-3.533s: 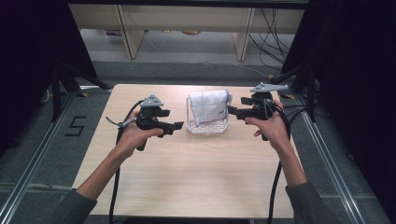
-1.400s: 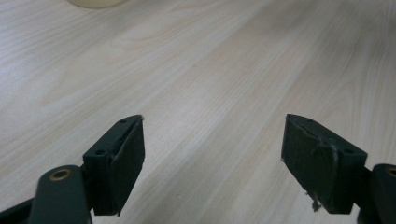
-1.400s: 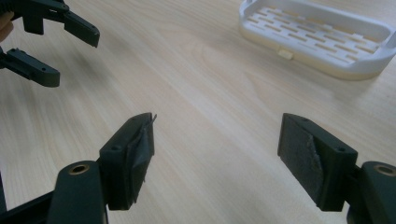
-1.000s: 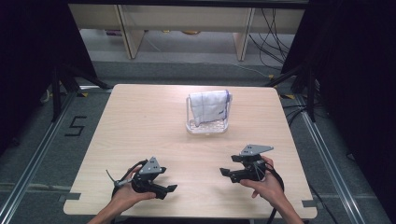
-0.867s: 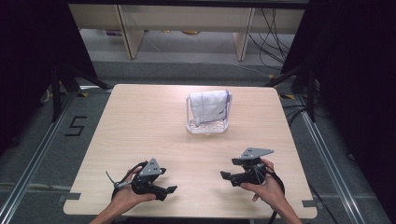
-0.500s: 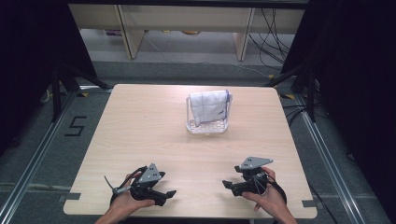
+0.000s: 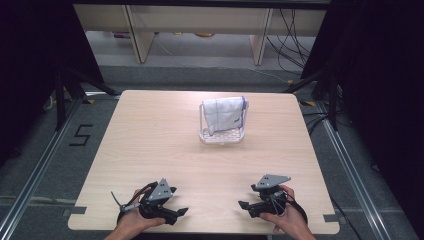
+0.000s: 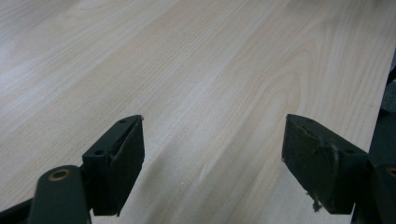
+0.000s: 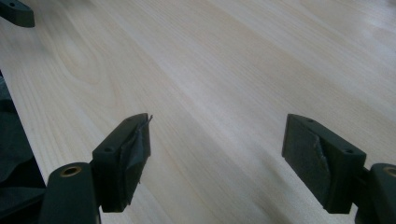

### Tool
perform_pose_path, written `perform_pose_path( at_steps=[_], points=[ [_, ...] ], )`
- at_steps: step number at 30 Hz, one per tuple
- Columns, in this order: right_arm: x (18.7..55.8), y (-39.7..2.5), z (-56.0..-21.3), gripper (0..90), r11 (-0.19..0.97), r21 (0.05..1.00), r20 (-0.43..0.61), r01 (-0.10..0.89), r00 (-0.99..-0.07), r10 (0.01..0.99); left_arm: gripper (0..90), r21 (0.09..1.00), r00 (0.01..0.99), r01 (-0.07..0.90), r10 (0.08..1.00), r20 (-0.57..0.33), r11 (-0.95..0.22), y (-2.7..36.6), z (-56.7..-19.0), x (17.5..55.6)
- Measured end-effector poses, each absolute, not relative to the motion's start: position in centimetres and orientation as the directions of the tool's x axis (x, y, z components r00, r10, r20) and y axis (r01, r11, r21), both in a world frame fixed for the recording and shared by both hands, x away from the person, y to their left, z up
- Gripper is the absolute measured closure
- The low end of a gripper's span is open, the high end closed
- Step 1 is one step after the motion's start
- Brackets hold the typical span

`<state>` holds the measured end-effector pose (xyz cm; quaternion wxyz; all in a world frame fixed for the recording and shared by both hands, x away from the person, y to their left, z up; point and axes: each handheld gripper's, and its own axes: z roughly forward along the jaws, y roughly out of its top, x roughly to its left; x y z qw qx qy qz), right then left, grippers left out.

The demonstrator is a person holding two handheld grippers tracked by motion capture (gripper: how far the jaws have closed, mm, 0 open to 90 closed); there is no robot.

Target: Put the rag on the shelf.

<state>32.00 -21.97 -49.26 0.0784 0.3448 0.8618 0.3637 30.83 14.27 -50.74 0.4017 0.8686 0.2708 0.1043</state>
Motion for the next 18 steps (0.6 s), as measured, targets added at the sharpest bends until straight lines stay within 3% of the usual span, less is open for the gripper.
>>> perform_pose_path(
  at_steps=[18],
  points=[
    [32.32,-21.90,-49.53,24.3,0.509,0.675,0.130,0.534,-0.765,0.631,21.2,0.762,0.826,0.395,0.561,-0.052,-0.513,14.49,-50.77,31.07]
  ],
)
